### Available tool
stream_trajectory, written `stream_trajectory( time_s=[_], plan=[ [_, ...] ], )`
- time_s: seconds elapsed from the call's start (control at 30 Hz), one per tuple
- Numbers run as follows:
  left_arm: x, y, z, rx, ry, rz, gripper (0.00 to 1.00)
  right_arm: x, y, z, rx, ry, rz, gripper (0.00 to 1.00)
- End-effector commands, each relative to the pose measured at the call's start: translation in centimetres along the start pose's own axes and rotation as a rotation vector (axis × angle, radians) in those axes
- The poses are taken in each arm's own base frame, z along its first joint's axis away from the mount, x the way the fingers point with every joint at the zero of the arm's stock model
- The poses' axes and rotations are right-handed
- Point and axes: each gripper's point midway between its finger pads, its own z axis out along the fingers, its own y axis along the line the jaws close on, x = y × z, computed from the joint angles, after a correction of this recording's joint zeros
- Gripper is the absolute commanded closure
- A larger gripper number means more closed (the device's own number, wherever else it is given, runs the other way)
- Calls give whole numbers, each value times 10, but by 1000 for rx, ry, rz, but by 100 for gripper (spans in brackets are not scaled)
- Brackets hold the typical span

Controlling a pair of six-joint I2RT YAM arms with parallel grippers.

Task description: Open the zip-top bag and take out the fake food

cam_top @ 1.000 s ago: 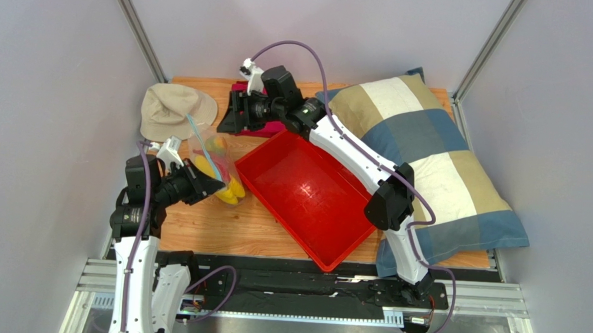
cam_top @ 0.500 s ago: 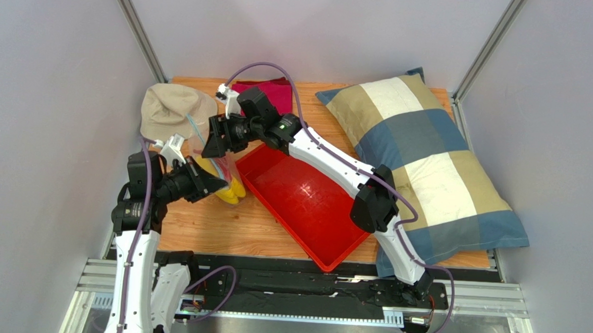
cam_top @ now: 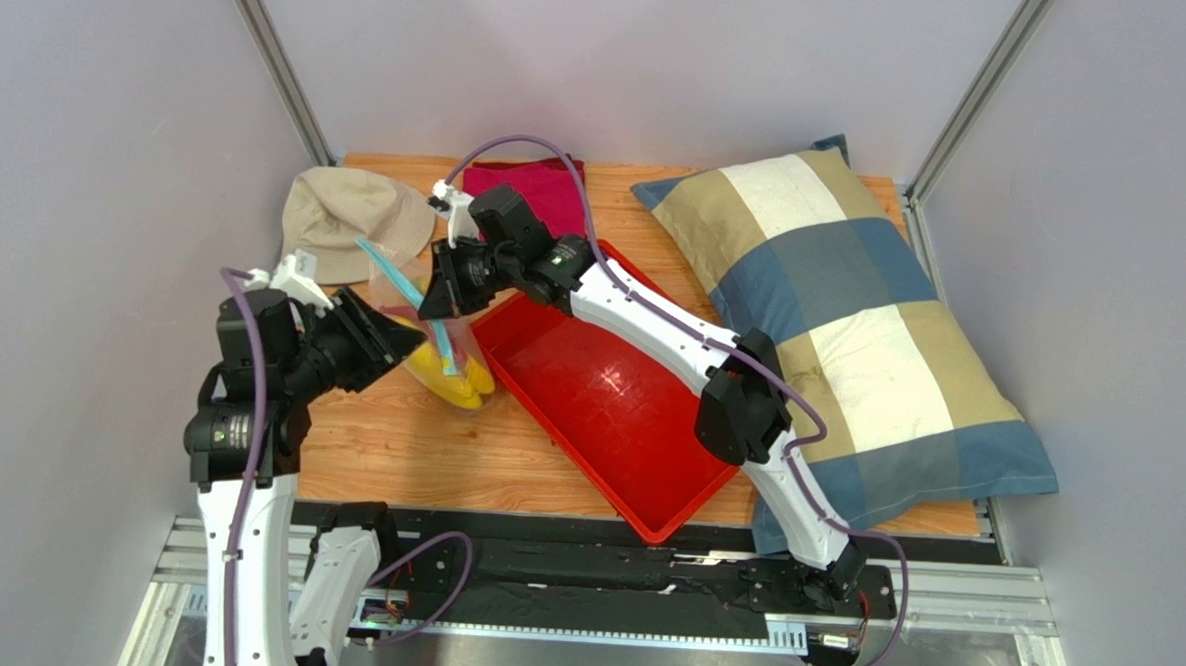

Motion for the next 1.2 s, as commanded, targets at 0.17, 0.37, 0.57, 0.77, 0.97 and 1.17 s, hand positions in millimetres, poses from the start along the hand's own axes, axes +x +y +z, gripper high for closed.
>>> stream_trajectory(
  time_s=[0.17,0.37,0.57,0.77,0.97,1.17],
  plan=[
    [-61,33,18,-356,-96,-193,47,-26,35,-30,-63,-76,-72,100],
    [-78,37,43,-385,-62,-211,52,-27,43,-36,-114,-77,-58,100],
    [-99,40,45,-363,-116,-123,73,-29,49,-44,-203,-56,-1,100],
    [-106,42,48,-296,-132,-104,74,-28,45,-49,-245,-32,38,100],
    [-107,39,62,-238,-124,-122,68,-27,49,-50,-295,-12,60,100],
    [-109,33,75,-178,-108,-137,59,-26,50,-51,-307,-3,65,100]
  ],
)
